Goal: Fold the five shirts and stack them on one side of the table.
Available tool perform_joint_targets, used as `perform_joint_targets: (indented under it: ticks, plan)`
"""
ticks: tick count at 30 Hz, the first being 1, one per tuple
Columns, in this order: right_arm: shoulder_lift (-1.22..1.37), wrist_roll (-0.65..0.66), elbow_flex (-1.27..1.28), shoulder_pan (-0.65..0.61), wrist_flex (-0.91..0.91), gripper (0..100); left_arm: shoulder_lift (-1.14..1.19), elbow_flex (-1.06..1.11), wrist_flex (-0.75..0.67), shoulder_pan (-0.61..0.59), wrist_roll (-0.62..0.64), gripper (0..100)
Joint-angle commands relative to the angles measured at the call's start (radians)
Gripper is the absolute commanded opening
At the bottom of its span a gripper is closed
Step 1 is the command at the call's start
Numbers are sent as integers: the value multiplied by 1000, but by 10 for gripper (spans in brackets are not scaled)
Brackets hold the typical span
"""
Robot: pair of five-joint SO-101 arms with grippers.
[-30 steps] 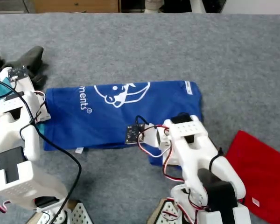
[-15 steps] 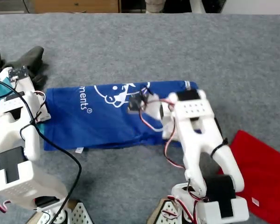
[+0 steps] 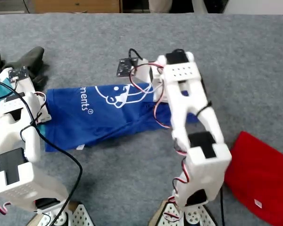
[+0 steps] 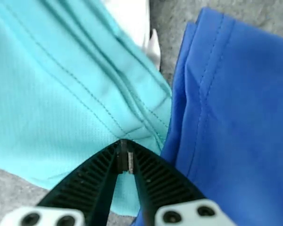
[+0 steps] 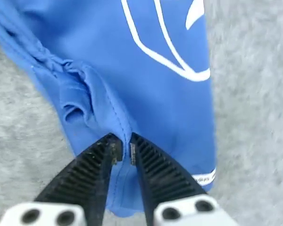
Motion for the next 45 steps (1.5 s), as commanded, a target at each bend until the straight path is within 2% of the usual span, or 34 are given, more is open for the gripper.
perform_joint_targets:
  ticks: [1, 6, 8, 12, 15, 19, 20, 23, 26, 31, 37, 45]
  plan:
    - [38, 14, -97, -27, 26, 73, -30, -11, -25, -5, 2, 19]
    - [39, -57, -143, 7, 28, 372, -30, -11, -25, -5, 2, 19]
    - [38, -104, -168, 31, 37, 410, -30, -11, -25, -5, 2, 19]
    - [18, -126, -206, 53, 150, 410, -30, -11, -25, -5, 2, 19]
    - [-30, -126, -189, 53, 233, 329, -30, -11, -25, -5, 2, 19]
    - [-94, -143, -105, 56, 238, 45, -30, -11, -20, -5, 2, 19]
    - [-102, -155, -79, 56, 224, 0, -30, -11, -20, -5, 2, 19]
    - [-105, -167, 13, 56, 170, 50, -30, -11, -18, -5, 2, 19]
    - [-91, -169, 124, 56, 51, 7, -30, -11, -18, -5, 2, 19]
    - [8, -195, 199, 84, -147, 9, -30, -11, -20, -5, 2, 19]
    - [137, -269, -5, 131, -215, 9, -30, -11, -21, -5, 2, 19]
    - [154, -288, -223, 108, -196, 11, -30, -11, -21, -5, 2, 19]
